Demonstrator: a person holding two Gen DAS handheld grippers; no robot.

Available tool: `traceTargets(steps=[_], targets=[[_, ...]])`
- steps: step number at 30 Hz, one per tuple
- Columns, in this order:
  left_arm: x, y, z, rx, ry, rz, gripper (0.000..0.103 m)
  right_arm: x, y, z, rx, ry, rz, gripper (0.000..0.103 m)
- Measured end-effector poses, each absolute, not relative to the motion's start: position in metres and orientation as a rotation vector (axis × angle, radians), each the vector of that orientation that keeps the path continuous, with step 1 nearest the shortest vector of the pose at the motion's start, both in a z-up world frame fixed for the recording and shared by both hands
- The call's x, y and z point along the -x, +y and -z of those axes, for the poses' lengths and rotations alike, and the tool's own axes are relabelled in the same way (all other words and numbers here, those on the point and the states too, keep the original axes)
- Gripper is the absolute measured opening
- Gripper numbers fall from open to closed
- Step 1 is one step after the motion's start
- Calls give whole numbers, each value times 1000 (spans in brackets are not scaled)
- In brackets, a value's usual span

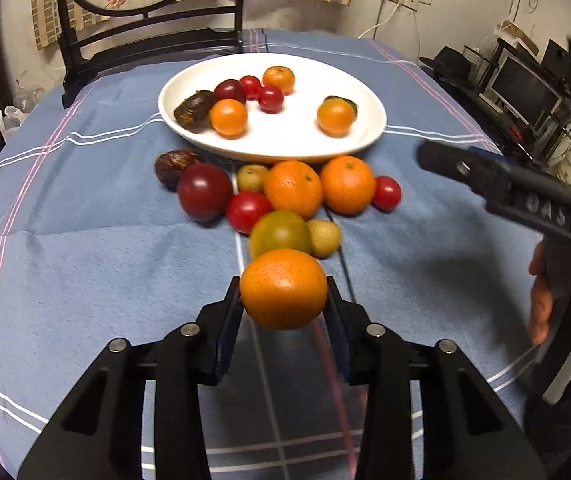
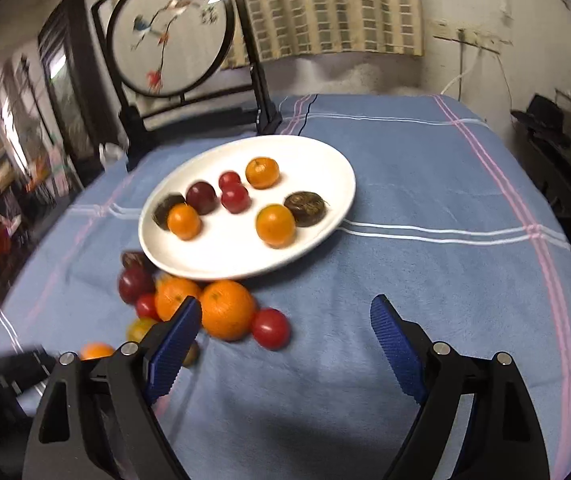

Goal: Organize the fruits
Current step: 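Carry the mandarin to the plate with left tool while right grasps a red tomato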

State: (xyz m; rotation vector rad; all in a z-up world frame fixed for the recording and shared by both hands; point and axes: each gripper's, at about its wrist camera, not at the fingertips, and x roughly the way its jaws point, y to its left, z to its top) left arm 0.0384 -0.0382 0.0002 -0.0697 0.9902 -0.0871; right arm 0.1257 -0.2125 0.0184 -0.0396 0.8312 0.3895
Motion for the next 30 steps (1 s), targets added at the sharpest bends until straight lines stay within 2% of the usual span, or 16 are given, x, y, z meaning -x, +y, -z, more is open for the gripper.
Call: traceTargets(steps=[7, 9, 12, 16, 22, 23, 25, 26, 30], targets=[[-53, -19, -13, 61, 940, 87, 39, -128, -208, 8, 174, 933, -459, 86], [-65, -16, -17, 60, 919, 83, 39, -130, -198, 20, 233, 963, -446, 74], [-87, -18, -21, 52, 898, 110, 39, -130, -186, 33, 306, 967, -440, 64], [-94, -5, -16, 109, 849, 131, 39, -132, -183, 35, 323, 902, -436, 63], [-95, -3, -7, 121, 893, 150, 39, -136, -170, 35, 354, 868, -439, 63], [-94, -3, -7, 130, 895, 162, 39, -136, -170, 35, 353, 867, -445, 61], [-94, -4, -7, 119, 888, 155, 39, -134, -169, 34, 344, 871, -488, 47], [-94, -5, -7, 116, 885, 150, 39, -132, -168, 34, 337, 876, -513, 29], [-95, 0, -6, 139, 887, 144, 39, -126, -161, 32, 393, 860, -505, 27]])
